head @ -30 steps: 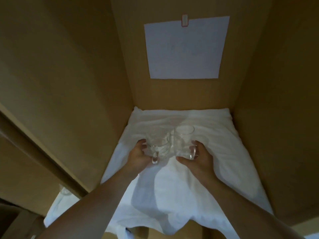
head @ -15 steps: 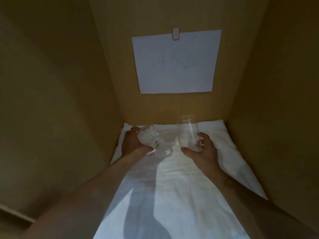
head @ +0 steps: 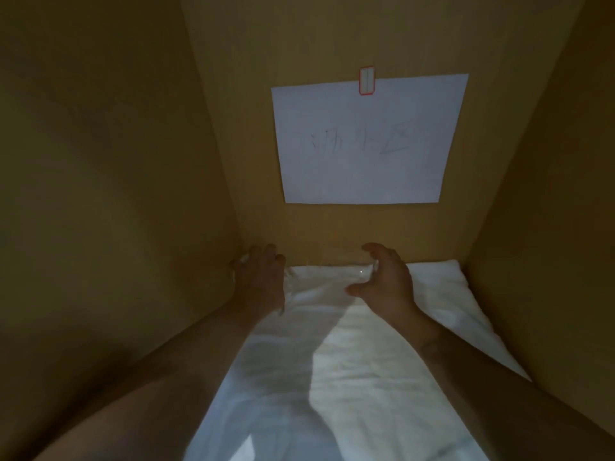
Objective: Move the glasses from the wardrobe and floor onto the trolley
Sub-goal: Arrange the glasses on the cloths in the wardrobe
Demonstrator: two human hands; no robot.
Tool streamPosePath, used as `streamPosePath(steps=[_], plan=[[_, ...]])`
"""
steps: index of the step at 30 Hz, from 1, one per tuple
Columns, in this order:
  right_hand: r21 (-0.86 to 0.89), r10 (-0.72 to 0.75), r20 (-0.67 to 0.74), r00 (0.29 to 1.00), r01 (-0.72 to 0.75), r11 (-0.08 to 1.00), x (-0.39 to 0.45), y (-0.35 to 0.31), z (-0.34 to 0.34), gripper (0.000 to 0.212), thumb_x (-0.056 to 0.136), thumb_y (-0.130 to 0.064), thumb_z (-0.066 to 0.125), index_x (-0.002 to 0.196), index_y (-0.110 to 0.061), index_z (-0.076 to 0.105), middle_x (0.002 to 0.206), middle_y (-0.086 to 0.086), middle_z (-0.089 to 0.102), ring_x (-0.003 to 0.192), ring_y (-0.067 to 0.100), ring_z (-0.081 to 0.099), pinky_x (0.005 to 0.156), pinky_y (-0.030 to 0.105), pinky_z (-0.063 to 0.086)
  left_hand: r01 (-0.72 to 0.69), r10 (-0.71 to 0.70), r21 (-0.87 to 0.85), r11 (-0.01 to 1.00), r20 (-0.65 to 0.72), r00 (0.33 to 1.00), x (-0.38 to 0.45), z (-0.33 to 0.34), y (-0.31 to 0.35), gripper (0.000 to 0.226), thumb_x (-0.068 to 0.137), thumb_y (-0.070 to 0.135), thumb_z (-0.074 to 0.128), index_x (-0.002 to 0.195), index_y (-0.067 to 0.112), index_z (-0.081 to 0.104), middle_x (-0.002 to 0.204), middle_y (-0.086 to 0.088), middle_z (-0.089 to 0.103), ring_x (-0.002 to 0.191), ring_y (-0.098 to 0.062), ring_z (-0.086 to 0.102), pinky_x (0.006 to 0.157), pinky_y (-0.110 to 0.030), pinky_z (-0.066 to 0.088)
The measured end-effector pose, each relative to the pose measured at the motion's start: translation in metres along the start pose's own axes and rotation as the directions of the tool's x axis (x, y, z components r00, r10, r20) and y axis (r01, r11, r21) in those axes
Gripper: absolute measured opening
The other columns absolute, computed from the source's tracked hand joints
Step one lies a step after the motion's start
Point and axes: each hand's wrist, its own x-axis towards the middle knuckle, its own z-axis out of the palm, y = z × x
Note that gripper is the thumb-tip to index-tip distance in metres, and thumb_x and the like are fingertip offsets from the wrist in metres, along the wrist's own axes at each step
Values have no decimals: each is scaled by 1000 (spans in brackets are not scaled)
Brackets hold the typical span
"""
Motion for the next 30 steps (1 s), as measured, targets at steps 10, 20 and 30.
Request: streamPosePath(steps=[10, 20, 30], plan=[[-291, -171, 196, 966, 224, 930, 36, -31, 27, 87, 64, -15, 88, 142, -30, 51, 137, -1, 57, 124, 28, 46, 98, 36, 43, -32, 37, 97, 995, -42, 998, 21, 5, 11, 66, 82, 26, 72, 139, 24, 40, 138, -3, 42, 134, -25, 37, 97, -49, 43], [-198, -269, 254, 929, 322, 926, 49, -33, 50, 86, 72, -20, 85, 149, -21, 47, 150, 14, 42, 133, 34, 44, 107, 36, 39, 137, -95, -301, 944, 151, 984, 47, 2, 14, 85, 75, 56, 57, 147, 16, 36, 153, -8, 27, 144, -35, 21, 114, -57, 25], [-204, -262, 399, 878, 364, 909, 57, -48, 62, 90, 82, -22, 82, 157, -24, 32, 164, 7, 25, 143, 28, 36, 113, 35, 38, 78, 39, -378, 923, 293, 955, 70, -1, -14, 82, 88, 20, 70, 158, 19, 27, 166, -10, 18, 151, -33, 20, 121, -44, 28]])
